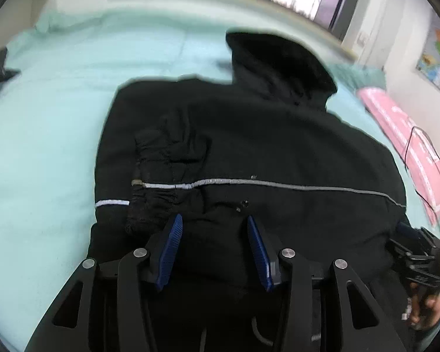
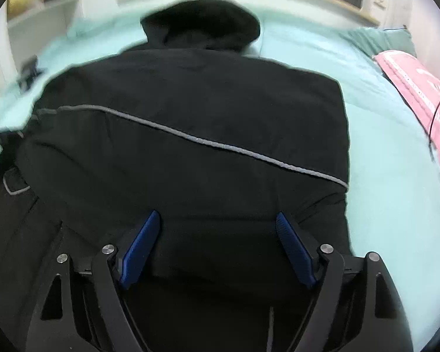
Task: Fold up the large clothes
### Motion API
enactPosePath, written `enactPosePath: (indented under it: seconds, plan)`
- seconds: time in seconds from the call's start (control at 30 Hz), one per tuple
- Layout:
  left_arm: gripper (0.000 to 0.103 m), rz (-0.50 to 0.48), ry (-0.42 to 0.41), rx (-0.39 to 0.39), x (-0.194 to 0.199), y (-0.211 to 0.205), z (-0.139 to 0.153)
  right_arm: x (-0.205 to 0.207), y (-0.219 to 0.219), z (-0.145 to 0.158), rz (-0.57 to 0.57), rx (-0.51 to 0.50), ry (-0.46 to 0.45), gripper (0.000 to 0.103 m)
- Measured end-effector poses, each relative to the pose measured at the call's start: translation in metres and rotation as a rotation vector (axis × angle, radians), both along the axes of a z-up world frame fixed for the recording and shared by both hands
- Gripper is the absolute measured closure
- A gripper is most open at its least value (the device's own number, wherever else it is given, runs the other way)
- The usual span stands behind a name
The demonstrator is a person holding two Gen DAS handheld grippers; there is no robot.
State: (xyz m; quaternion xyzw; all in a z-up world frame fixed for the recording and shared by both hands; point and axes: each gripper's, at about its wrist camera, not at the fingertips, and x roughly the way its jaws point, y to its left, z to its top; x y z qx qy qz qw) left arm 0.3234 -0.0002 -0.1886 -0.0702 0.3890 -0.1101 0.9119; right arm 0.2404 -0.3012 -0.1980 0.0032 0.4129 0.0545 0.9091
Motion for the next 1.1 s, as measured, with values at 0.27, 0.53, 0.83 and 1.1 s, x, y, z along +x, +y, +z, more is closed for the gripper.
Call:
enactPosePath:
  seconds: [0.27, 0.53, 0.83, 1.1]
  plan:
    - [0.055, 0.02, -0.008, 0.057, -0.003, -0.003, 0.0, 0.006, 0.002, -0.001, -0.001, 0.018, -0.006, 0.018]
    - [0.055, 0.025, -0.025, 0.084, -0.001, -0.013, 0.001, 0.0, 0.004, -0.004, -0.01, 0.005, -0.026, 0.018]
    - [0.055, 0.033, -0.036, 0.141, -0.004, -0.02, 0.004, -0.003, 0.01, -0.003, -0.045, -0.057, -0.039, 0.017]
    - [0.055, 0.009, 0.177, 0.126, 0.024, -0.014, 0.042, 0.028, 0.014, 0.021, -0.073, -0.042, 0.201, 0.016]
